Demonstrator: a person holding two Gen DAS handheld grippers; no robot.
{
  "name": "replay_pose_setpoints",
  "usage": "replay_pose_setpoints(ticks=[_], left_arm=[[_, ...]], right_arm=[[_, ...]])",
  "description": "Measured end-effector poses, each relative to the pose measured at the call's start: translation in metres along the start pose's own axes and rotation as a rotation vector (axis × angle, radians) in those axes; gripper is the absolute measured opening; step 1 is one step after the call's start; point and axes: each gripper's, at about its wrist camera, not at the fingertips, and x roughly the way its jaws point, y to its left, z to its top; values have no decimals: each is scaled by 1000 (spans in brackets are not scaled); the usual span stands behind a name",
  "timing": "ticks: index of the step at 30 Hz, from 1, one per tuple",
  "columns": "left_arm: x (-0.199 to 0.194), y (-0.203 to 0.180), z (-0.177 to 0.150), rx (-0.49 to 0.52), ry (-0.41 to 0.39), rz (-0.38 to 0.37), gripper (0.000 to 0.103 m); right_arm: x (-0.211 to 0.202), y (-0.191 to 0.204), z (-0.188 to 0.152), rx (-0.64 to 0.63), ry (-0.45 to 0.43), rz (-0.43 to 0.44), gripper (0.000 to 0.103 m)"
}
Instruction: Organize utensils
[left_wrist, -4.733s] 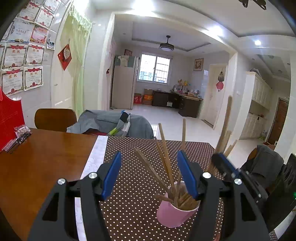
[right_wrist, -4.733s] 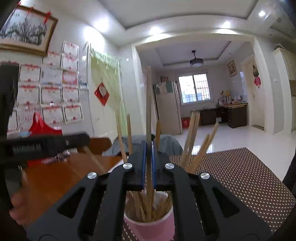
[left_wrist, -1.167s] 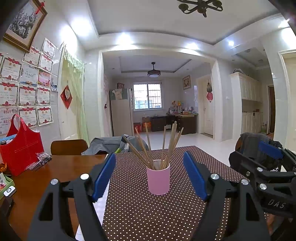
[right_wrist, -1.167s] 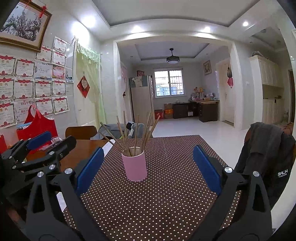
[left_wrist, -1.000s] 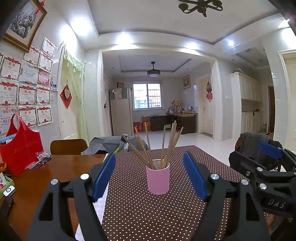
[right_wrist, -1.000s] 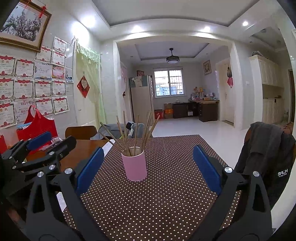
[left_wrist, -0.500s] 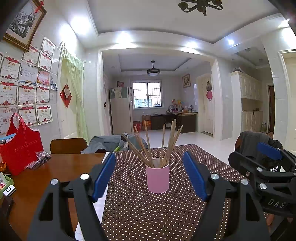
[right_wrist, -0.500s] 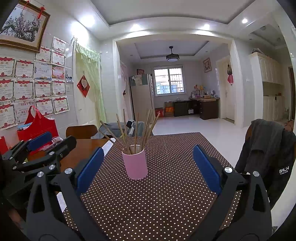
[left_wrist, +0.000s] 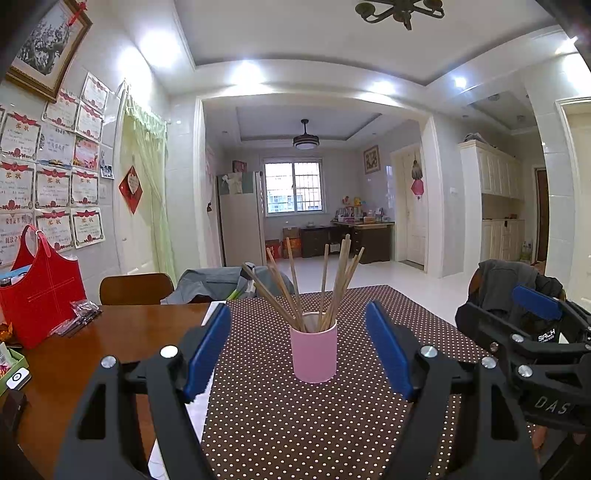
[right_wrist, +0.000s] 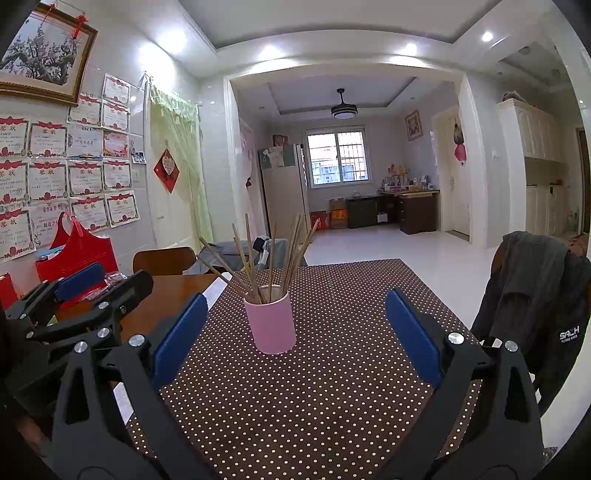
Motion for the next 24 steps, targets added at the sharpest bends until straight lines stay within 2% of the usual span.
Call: replay_pose_setpoints(ticks=[24], left_arm=[[1,2,-2,-3,11,-1,74]], right_arm=[[4,0,0,15,16,11,95]])
